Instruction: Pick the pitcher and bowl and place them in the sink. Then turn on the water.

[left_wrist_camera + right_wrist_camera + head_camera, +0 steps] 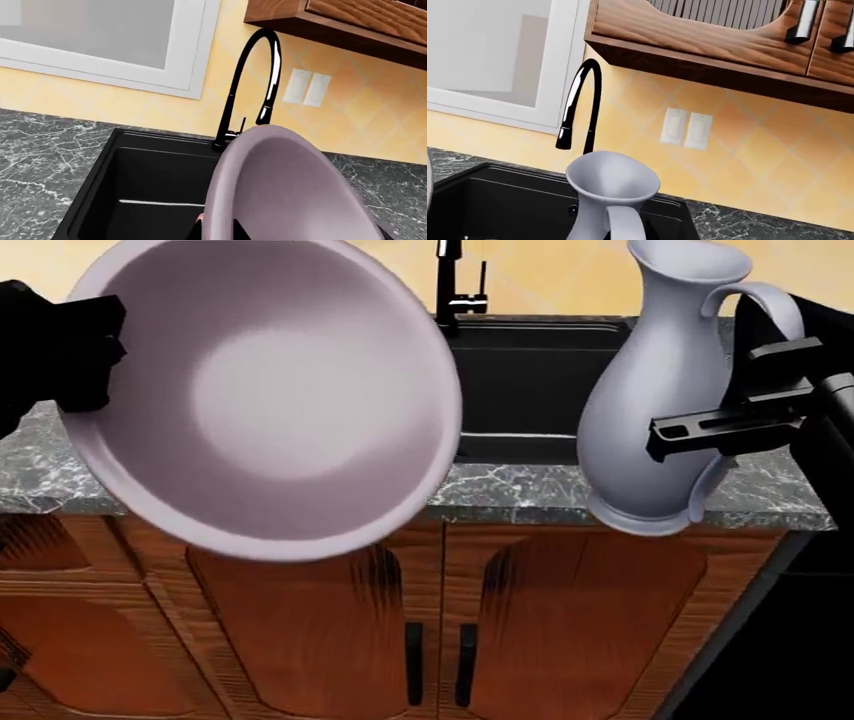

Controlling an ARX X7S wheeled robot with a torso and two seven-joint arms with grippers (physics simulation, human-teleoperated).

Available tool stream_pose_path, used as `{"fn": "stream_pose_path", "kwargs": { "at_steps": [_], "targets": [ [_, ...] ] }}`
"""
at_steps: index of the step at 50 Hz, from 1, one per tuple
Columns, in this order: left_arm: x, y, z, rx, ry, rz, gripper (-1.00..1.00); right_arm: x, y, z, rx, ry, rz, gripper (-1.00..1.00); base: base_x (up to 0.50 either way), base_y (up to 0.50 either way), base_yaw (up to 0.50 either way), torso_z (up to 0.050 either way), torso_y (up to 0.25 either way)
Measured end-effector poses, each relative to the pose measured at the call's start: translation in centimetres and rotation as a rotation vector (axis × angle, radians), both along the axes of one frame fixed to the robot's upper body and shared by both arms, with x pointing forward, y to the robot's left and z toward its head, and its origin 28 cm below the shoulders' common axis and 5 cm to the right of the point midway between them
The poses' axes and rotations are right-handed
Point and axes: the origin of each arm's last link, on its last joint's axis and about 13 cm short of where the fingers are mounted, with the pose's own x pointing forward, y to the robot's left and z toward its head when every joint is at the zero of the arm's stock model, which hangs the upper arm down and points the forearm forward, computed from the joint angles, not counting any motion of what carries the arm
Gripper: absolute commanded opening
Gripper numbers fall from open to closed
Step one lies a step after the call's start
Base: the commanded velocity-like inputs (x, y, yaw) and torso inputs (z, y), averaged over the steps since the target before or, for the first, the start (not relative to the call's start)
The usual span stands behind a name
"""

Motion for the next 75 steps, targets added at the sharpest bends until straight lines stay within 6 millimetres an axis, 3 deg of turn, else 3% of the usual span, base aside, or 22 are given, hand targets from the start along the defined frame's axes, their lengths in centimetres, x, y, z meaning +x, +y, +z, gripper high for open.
{"fn": "stream_pose_path", "kwargs": {
  "at_steps": [75],
  "targets": [
    [-0.7,1.7,-0.7,-0.016,0.0,0.077,-1.0,-0.1,-0.2,-0.3,0.009,0.003,-0.003,-1.0,0.01,-0.48,0.0,0.0,0.002]
  ]
}}
